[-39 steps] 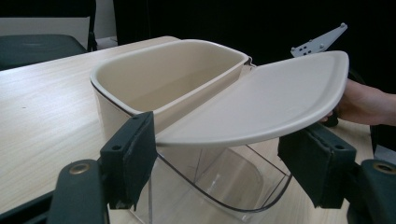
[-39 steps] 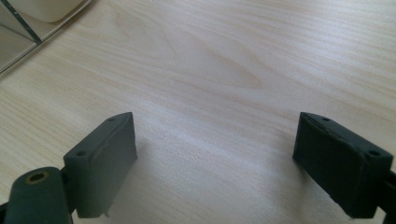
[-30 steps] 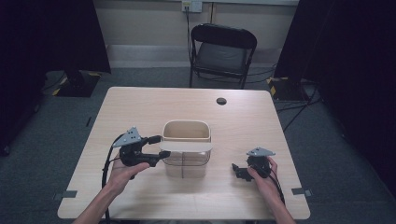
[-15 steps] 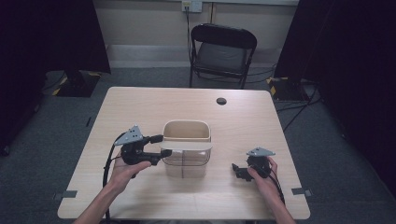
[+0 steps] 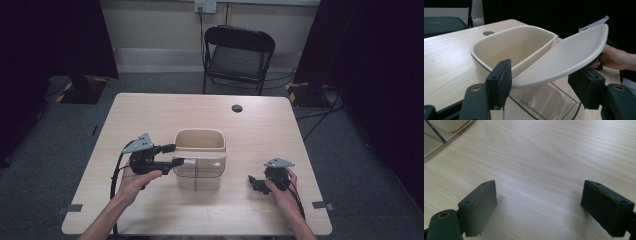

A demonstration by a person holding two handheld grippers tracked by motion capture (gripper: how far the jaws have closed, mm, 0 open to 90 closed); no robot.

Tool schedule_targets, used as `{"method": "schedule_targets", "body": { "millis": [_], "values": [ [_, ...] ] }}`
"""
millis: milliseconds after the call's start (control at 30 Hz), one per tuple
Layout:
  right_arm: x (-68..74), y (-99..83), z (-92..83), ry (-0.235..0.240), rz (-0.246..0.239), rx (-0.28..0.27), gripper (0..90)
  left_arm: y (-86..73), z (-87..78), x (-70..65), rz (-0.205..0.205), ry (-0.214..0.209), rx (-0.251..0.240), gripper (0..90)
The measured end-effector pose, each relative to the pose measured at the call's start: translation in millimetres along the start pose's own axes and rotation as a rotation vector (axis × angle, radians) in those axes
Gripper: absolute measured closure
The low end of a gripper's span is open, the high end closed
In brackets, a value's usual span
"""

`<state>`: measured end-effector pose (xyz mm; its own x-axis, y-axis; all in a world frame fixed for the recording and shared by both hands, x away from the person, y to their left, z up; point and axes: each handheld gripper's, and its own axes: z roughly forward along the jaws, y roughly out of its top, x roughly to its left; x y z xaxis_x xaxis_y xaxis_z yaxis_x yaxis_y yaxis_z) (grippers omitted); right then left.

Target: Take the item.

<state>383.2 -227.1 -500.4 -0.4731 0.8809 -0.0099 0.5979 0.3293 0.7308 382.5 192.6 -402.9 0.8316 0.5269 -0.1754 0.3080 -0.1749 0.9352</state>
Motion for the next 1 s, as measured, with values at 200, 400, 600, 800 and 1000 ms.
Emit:
{"method": "schedule_targets", "body": {
  "millis": [200,400,600,800,1000],
  "values": [
    [0.0,0.0,0.0,0.000,0.000,0.000,12.5,4.9,4.6,-0.6,-0.008,-0.020,0.012,35.8],
    [0.0,0.0,0.0,0.001,0.000,0.000,12.5,4.6,5.7,0.6,-0.003,-0.023,0.013,38.7],
    [0.0,0.0,0.0,0.000,0.000,0.000,12.6,4.9,5.1,2.2,0.000,-0.019,0.011,41.3],
    [0.0,0.0,-0.1,0.000,0.000,0.000,12.6,5.9,5.0,3.4,-0.016,-0.021,0.006,42.0],
    [0.0,0.0,-0.1,0.001,0.000,0.000,12.5,10.7,4.9,3.3,-0.017,-0.026,0.009,42.8]
  ]
}}
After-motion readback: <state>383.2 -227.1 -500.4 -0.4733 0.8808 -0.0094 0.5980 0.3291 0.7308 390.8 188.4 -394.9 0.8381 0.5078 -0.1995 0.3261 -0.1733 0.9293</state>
